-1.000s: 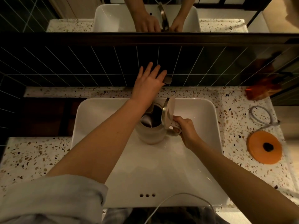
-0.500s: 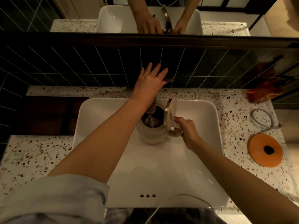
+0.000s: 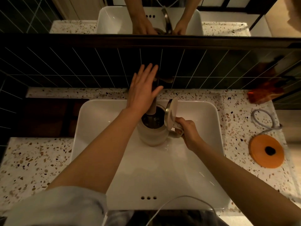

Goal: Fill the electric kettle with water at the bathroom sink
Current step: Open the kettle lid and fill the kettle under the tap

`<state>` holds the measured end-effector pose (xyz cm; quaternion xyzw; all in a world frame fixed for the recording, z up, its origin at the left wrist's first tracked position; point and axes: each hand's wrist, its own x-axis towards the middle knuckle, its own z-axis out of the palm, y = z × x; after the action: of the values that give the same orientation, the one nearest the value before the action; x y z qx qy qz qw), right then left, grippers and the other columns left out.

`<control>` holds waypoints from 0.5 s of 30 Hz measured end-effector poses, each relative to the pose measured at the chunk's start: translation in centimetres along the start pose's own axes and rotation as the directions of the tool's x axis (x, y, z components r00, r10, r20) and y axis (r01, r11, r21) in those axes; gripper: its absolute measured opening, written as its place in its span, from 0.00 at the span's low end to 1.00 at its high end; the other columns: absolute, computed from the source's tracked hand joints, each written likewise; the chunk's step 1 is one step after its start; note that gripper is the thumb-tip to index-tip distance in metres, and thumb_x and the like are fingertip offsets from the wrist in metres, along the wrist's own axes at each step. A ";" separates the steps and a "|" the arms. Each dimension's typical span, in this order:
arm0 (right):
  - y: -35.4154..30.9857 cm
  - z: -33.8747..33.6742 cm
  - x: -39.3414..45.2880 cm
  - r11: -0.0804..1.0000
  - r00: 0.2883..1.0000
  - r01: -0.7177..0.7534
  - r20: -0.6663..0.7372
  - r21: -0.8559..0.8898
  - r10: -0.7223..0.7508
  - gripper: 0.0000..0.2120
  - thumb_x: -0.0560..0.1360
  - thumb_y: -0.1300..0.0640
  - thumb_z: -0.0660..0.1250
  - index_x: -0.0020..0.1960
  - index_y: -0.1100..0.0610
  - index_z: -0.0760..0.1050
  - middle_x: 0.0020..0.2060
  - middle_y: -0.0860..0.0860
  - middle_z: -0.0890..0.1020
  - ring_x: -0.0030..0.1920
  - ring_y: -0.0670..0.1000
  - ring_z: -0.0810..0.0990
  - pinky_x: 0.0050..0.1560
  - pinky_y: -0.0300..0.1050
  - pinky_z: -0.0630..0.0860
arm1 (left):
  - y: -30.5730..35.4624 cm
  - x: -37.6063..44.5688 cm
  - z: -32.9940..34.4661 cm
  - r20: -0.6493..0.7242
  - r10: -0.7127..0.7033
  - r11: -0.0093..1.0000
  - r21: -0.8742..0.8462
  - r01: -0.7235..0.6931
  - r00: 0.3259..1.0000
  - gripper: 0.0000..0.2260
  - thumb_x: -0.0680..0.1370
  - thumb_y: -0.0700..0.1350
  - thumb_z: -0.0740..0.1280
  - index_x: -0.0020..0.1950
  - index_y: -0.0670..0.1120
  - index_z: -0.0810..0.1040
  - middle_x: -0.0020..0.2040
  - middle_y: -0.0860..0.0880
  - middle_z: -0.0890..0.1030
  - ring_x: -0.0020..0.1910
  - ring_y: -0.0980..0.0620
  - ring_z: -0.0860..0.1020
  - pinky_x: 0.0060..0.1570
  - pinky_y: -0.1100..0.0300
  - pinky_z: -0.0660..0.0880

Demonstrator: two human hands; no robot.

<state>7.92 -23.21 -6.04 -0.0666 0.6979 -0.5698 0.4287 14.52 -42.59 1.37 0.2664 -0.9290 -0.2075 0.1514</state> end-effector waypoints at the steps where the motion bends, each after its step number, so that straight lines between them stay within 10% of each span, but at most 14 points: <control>1: 0.1 0.0 0.1 1.000 1.000 0.002 0.001 0.007 -0.002 0.19 0.75 0.52 0.63 0.37 0.69 0.76 0.27 0.57 0.71 0.32 0.51 0.70 0.41 0.49 0.66 | -0.5 -0.8 0.2 -0.045 -0.090 0.995 -0.055 0.087 0.995 0.28 0.80 0.54 0.61 0.78 0.49 0.57 0.78 0.47 0.59 0.78 0.47 0.54 0.75 0.50 0.51; 7: 0.3 -0.2 0.0 1.000 1.000 -0.005 0.003 0.004 0.005 0.18 0.75 0.52 0.63 0.32 0.63 0.74 0.22 0.52 0.71 0.28 0.49 0.70 0.39 0.48 0.66 | -2.4 -6.2 1.6 0.056 -0.711 0.509 -0.646 0.569 0.701 0.21 0.81 0.50 0.61 0.73 0.45 0.66 0.70 0.45 0.72 0.70 0.47 0.69 0.69 0.53 0.66; 10: 0.1 -0.2 -0.2 1.000 1.000 -0.021 -0.010 -0.009 0.021 0.18 0.76 0.54 0.63 0.29 0.58 0.75 0.21 0.48 0.73 0.29 0.48 0.71 0.39 0.46 0.68 | -2.9 -7.7 2.5 0.386 -0.732 0.197 -0.670 0.716 0.562 0.15 0.78 0.55 0.63 0.58 0.47 0.77 0.54 0.48 0.81 0.60 0.45 0.77 0.64 0.50 0.71; 15: 0.5 -0.3 -0.1 0.999 0.999 -0.031 -0.034 -0.004 0.031 0.15 0.76 0.55 0.63 0.34 0.58 0.81 0.24 0.50 0.78 0.33 0.50 0.75 0.41 0.48 0.71 | -2.8 -9.2 3.6 0.526 -0.611 0.126 -0.674 0.728 0.592 0.18 0.74 0.62 0.65 0.53 0.49 0.79 0.55 0.46 0.84 0.56 0.48 0.80 0.60 0.50 0.74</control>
<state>7.97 -22.81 -6.44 -0.0469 0.7073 -0.5625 0.4256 21.81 -38.52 -4.61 0.5287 -0.4839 -0.6910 0.0940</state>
